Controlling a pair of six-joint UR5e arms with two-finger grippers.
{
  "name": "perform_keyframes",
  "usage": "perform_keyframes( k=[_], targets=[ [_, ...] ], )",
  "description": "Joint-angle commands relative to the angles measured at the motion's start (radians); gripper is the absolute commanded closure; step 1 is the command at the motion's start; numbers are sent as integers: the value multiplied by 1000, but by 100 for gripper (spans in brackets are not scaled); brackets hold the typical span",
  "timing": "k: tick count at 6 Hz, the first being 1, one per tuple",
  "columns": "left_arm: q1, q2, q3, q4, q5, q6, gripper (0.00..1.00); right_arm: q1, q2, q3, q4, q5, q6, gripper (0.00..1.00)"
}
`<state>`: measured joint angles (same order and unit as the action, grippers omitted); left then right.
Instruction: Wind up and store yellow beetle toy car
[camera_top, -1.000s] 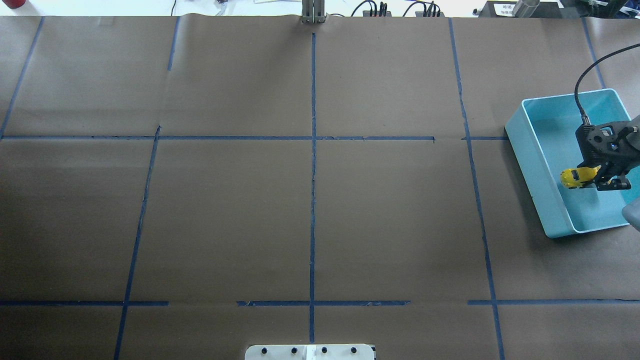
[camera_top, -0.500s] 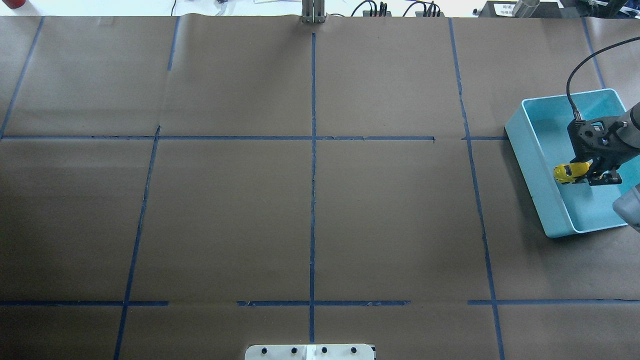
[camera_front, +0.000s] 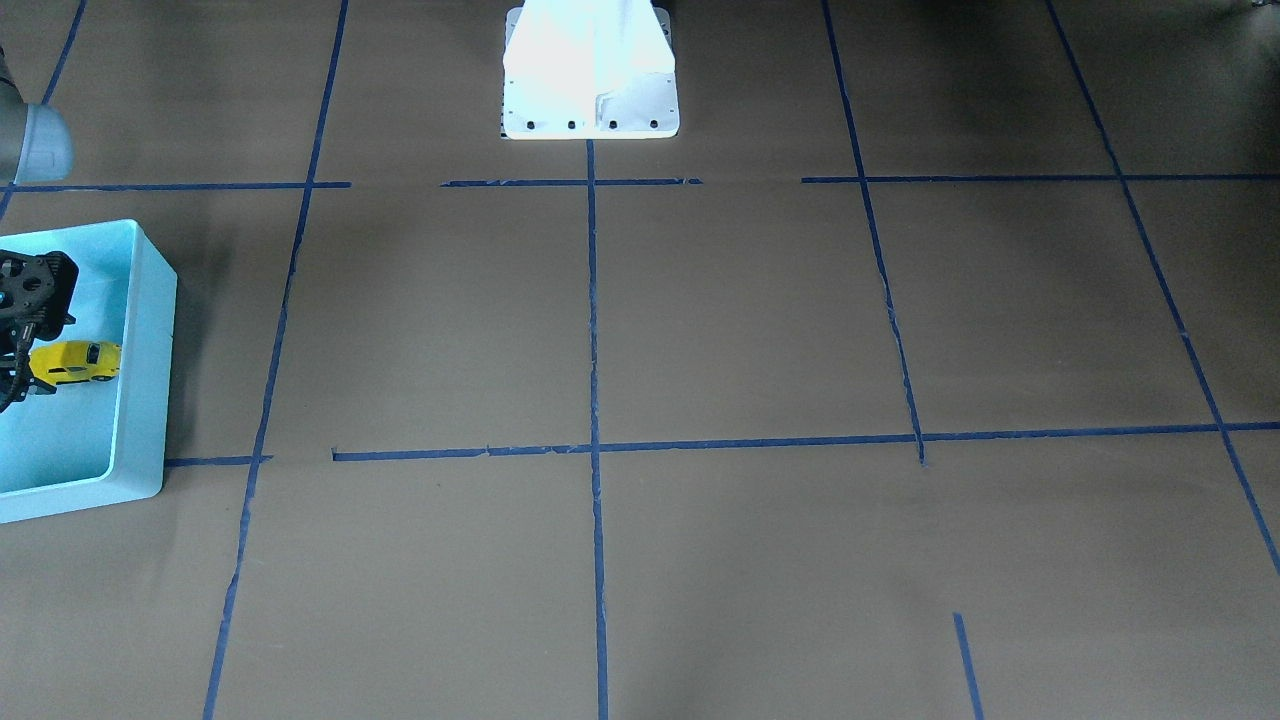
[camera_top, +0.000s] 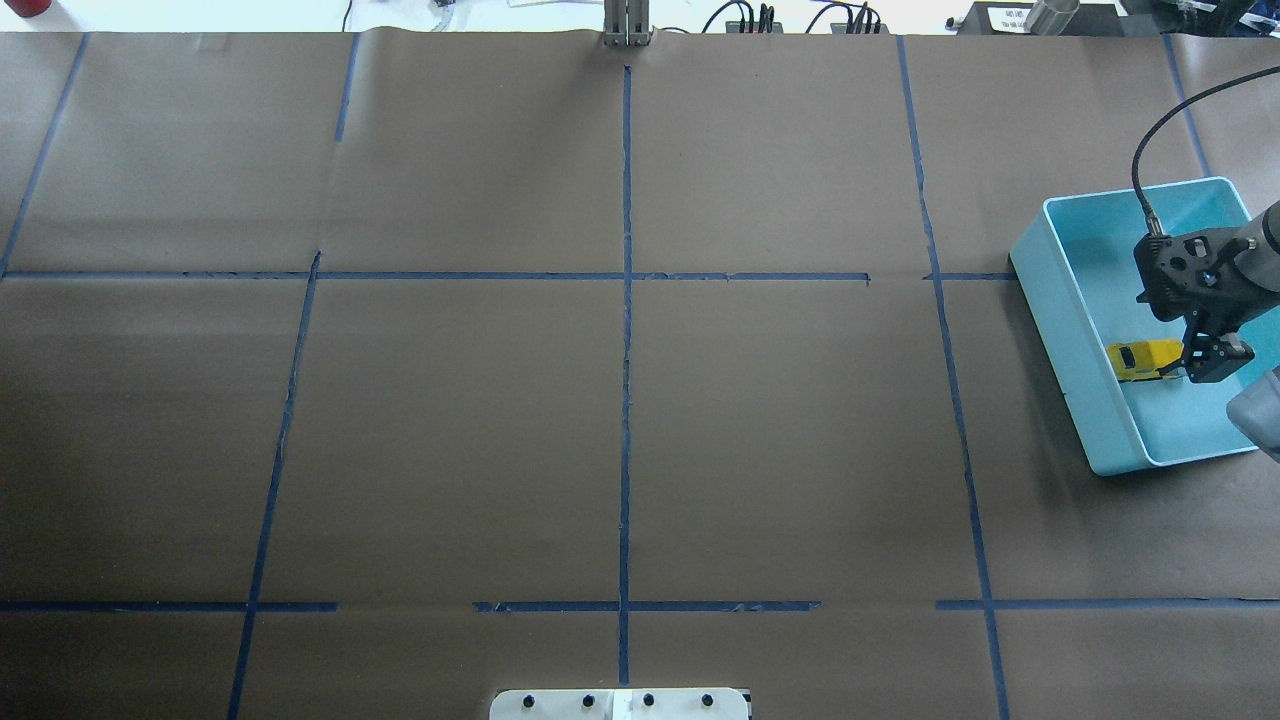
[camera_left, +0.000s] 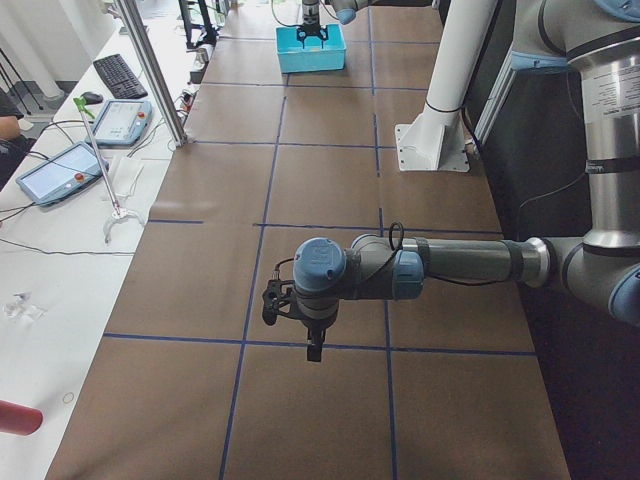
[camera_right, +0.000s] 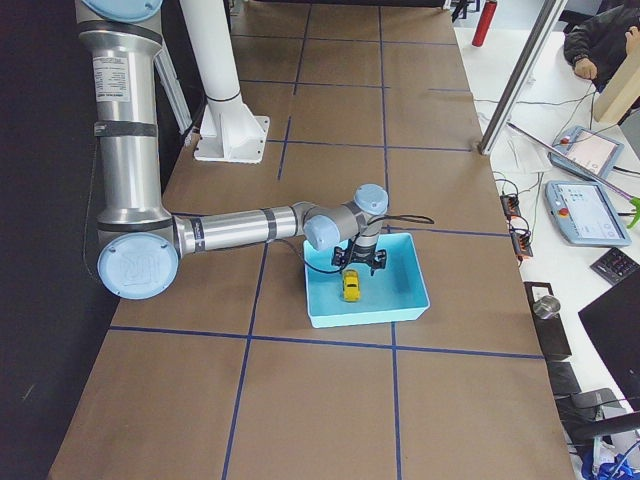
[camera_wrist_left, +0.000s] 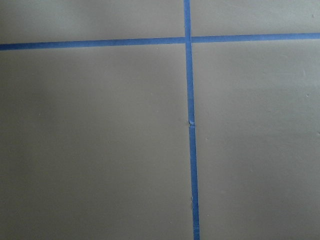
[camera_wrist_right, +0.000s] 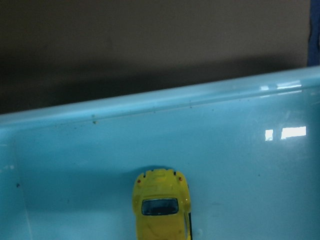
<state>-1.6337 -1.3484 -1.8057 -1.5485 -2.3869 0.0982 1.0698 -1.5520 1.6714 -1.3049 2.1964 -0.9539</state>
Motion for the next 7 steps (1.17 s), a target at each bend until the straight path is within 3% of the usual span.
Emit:
perform_keyframes(
  k=[1,2,4,7],
  targets=[
    [0,0,-4,-1,0,0,0,98,-35,69,-11,78,41,0],
    [0,0,-7,-1,-2,0,0,198,-40,79,-11,124,137,0],
    [0,3,-9,1,-3,0,0,341,-36,118,-141,138,330,0],
    [-2,5,-4,-1,-2,0,0,465,-43,104,-296,143,714,0]
  ],
)
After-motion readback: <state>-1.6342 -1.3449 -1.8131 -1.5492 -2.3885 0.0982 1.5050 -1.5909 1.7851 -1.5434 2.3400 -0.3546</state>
